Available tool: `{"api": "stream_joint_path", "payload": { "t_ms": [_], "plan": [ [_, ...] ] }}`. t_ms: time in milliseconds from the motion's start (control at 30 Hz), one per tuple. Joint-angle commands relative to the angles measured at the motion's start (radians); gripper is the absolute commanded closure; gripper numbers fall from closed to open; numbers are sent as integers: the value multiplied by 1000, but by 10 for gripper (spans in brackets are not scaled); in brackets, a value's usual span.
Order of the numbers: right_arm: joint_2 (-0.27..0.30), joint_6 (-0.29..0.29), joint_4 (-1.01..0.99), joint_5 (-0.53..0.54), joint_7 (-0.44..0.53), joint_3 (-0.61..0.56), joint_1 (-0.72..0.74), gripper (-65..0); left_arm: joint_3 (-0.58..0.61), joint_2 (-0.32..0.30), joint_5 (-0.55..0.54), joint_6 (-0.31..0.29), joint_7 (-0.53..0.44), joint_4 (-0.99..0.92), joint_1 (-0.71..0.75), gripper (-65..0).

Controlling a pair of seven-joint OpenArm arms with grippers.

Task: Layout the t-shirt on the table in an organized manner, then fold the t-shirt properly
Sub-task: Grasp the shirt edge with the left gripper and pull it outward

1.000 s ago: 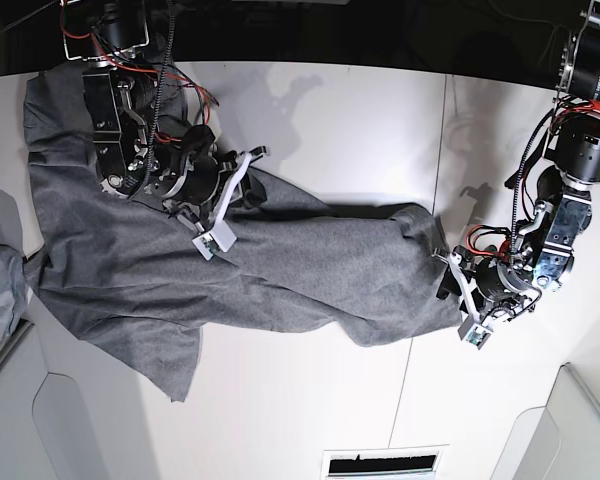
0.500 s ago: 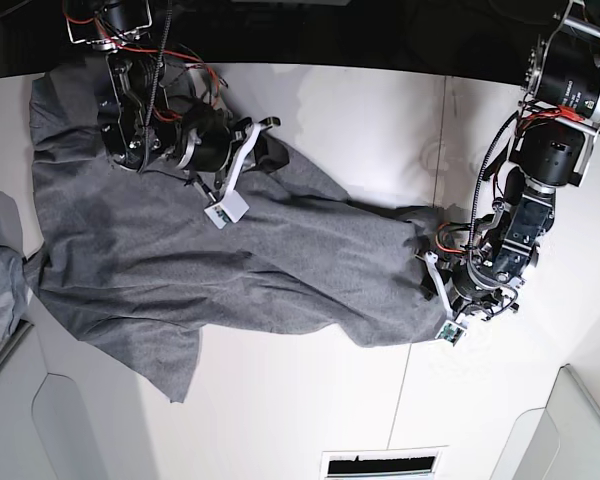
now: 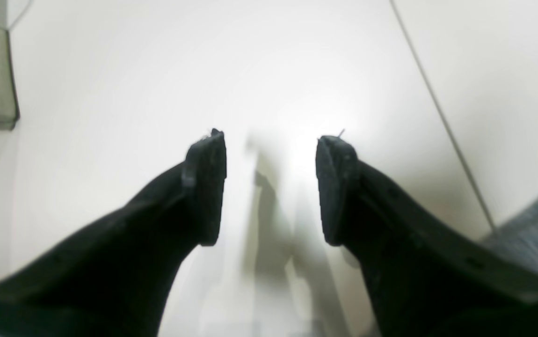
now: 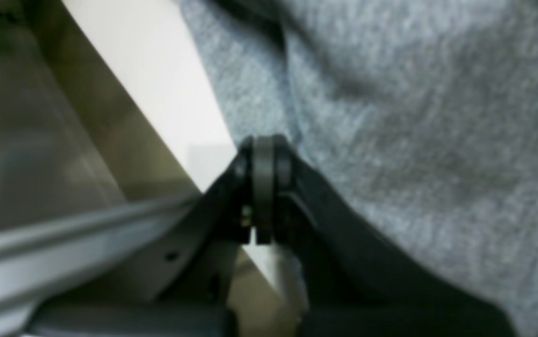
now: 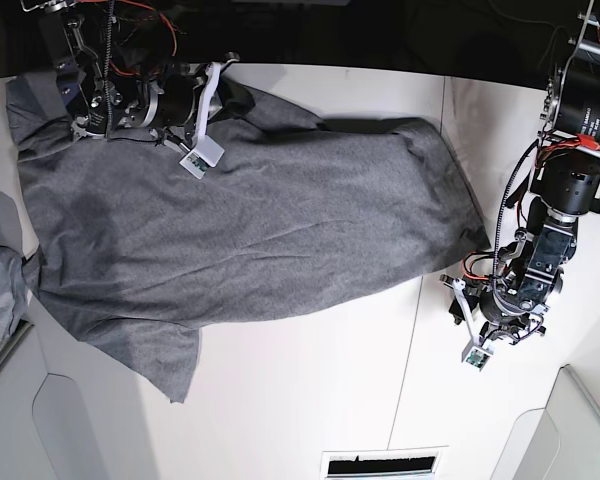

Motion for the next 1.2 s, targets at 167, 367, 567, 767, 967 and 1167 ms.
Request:
{"api": "stream_joint_path", "payload": {
  "t_ms": [167,367,567,767,967,1167],
  "plan": [
    [17,-11,31,10,14,5,76,0,-5,-29,-46,-93,140,26,-32,-329],
    [15,-14,31,13,16,5,150,0,-5,-152,-302,-296,293,106,-26,-329],
    [12,-14,31,13,16,5,169,0,-5,-238,-382,-392,288,108,43,-329],
    [4,-14,31,12,16,5,174,0,-5,-232,-442,-465,279,107,109,-329],
    [4,-14,31,12,15,5,173,0,-5,-231,-483,-465,282,108,127,-329],
    [5,-14,31,12,11,5,173,0,-6,-248,-586,-465,327,108,96,-329]
  ]
}}
